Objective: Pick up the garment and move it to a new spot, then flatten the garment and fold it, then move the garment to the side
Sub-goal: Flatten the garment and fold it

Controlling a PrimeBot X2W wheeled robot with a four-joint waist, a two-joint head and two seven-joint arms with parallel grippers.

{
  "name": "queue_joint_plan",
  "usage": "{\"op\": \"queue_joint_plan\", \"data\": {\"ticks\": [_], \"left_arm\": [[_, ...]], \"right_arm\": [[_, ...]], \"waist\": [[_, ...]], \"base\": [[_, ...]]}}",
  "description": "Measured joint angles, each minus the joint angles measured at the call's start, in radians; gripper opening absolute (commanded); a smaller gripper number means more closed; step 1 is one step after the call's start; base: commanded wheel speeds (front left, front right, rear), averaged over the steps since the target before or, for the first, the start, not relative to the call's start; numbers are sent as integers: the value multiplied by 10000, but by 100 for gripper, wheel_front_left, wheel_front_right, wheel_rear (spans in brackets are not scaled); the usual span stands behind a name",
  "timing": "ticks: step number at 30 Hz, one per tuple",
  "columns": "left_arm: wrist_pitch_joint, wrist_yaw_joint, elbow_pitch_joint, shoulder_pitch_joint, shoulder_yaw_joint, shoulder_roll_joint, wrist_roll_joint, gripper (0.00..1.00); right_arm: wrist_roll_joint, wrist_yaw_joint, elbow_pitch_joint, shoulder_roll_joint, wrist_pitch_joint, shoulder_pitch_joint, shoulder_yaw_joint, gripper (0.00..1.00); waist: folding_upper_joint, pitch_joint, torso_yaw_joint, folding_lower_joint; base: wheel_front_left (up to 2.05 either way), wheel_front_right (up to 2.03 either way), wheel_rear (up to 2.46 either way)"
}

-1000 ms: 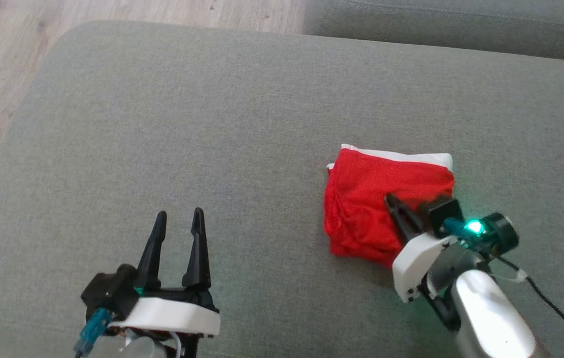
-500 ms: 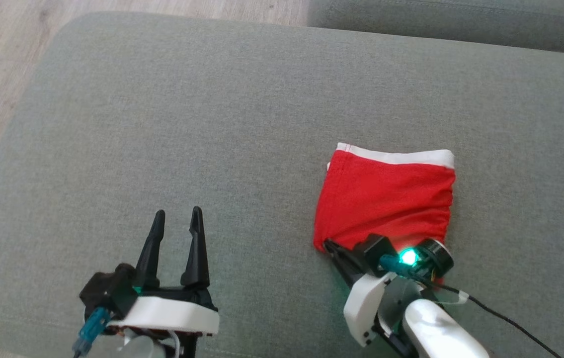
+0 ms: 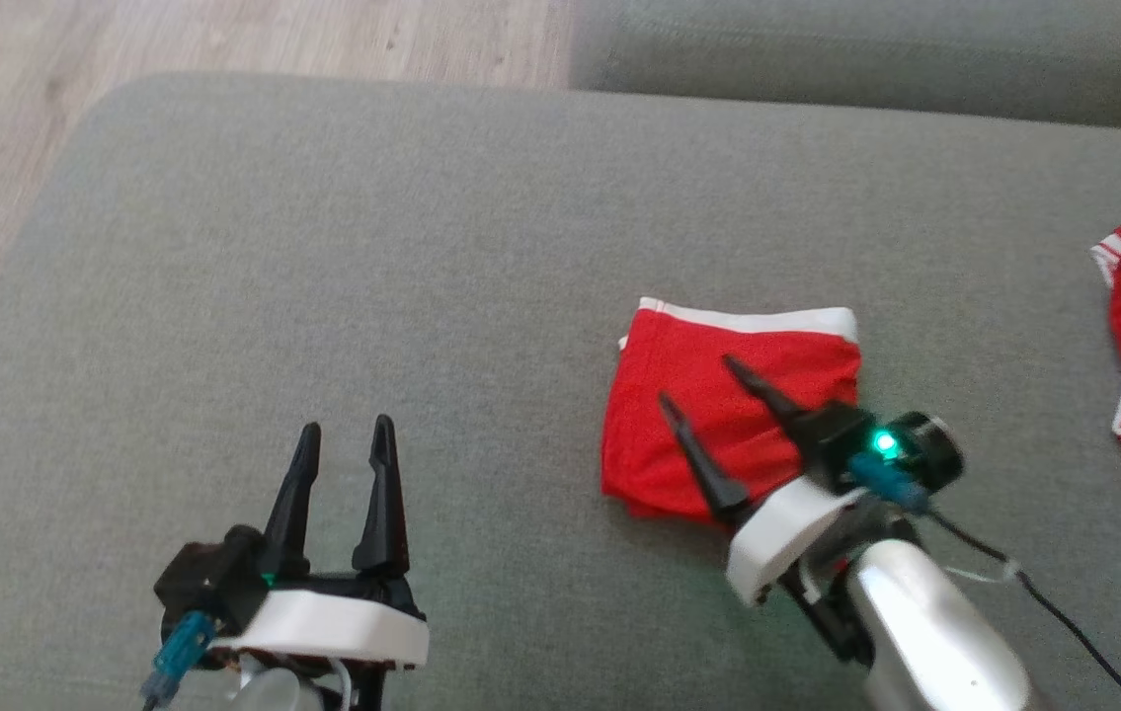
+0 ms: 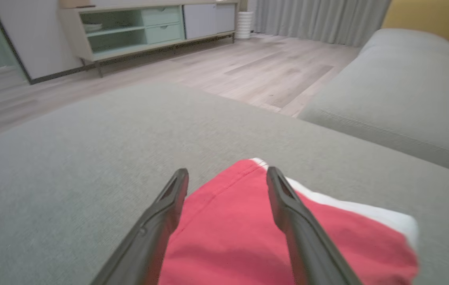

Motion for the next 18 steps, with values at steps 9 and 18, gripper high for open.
{"op": "queue_joint_plan", "data": {"ticks": [9, 18], "left_arm": [[-2, 4, 303, 40, -54, 12, 17, 100], [-88, 192, 389, 957, 10, 186, 17, 100]], "right_arm": [[529, 0, -1313, 105, -322, 1880, -2188, 100], [895, 0, -1860, 211, -692, 3418, -3396, 100]], "waist": [[0, -842, -370, -1], [0, -1255, -727, -2]], "base": [[0, 0, 0], [0, 0, 0]]}}
